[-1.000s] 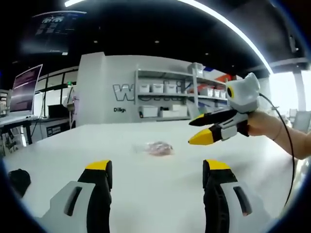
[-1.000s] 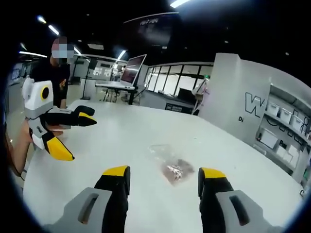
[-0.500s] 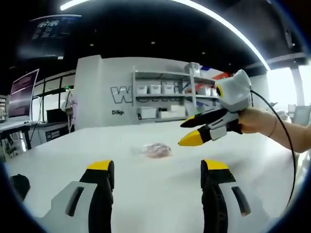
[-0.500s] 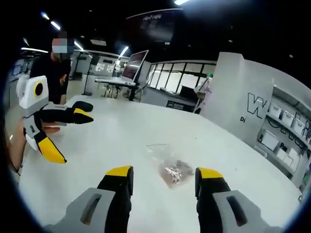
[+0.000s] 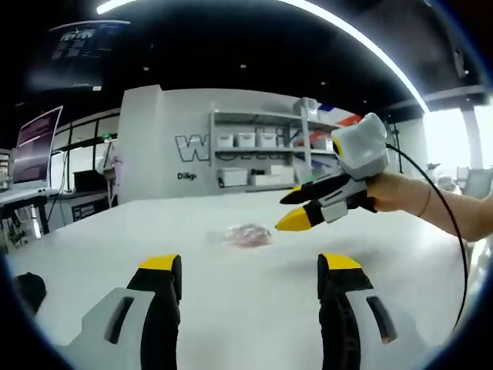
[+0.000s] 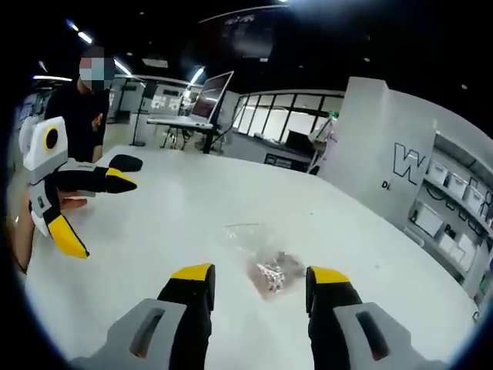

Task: Open the resealable bag by pulling the two sides of the seal apart until the entire bag opening is separated and visibly accessible.

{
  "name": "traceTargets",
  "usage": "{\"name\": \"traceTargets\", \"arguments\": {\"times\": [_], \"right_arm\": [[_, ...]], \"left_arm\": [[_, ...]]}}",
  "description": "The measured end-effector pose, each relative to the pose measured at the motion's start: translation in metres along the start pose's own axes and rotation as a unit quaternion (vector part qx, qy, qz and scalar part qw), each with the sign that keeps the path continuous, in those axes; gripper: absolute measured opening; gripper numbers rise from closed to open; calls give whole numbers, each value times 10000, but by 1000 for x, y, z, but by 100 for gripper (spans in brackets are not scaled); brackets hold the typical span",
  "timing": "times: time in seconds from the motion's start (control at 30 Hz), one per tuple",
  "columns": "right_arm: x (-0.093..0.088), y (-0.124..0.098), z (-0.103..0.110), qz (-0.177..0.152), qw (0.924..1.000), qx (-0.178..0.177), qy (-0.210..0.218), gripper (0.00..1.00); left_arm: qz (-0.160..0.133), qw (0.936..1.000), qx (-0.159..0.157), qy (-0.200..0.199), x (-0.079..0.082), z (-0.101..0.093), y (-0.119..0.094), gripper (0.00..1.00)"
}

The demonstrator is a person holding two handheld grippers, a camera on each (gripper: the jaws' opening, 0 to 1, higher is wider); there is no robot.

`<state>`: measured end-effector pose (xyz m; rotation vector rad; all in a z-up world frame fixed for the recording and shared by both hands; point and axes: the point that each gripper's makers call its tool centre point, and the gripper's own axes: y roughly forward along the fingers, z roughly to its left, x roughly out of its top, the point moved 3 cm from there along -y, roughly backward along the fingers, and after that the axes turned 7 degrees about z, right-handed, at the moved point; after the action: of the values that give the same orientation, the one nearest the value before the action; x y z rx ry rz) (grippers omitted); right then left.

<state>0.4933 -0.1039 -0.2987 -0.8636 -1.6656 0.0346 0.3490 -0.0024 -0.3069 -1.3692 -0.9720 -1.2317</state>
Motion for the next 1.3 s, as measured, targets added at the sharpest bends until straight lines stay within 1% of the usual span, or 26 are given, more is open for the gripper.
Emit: {"name": "traceTargets", "arguments": {"times": [0.23, 0.4, 0.77, 0.93, 1.3], "right_arm": [[0, 5, -5, 31, 10000, -20, -10, 43], [1, 10, -10, 81, 10000, -5, -10, 39], [4, 18, -16, 150, 9999, 14, -7, 39], [1, 22, -18, 208, 9998, 43, 43, 37], [-1, 28, -20, 210, 9996, 109, 151, 36]], "left_arm": [[-9, 10000, -18, 2, 0, -2, 0, 71], [-3, 10000, -19, -10, 0, -1, 0, 71], [-21, 10000, -7, 6, 2, -1, -1, 70], [17, 10000, -25, 19, 0, -2, -1, 70], [18, 10000, -11, 17, 0, -2, 0, 70]]}}
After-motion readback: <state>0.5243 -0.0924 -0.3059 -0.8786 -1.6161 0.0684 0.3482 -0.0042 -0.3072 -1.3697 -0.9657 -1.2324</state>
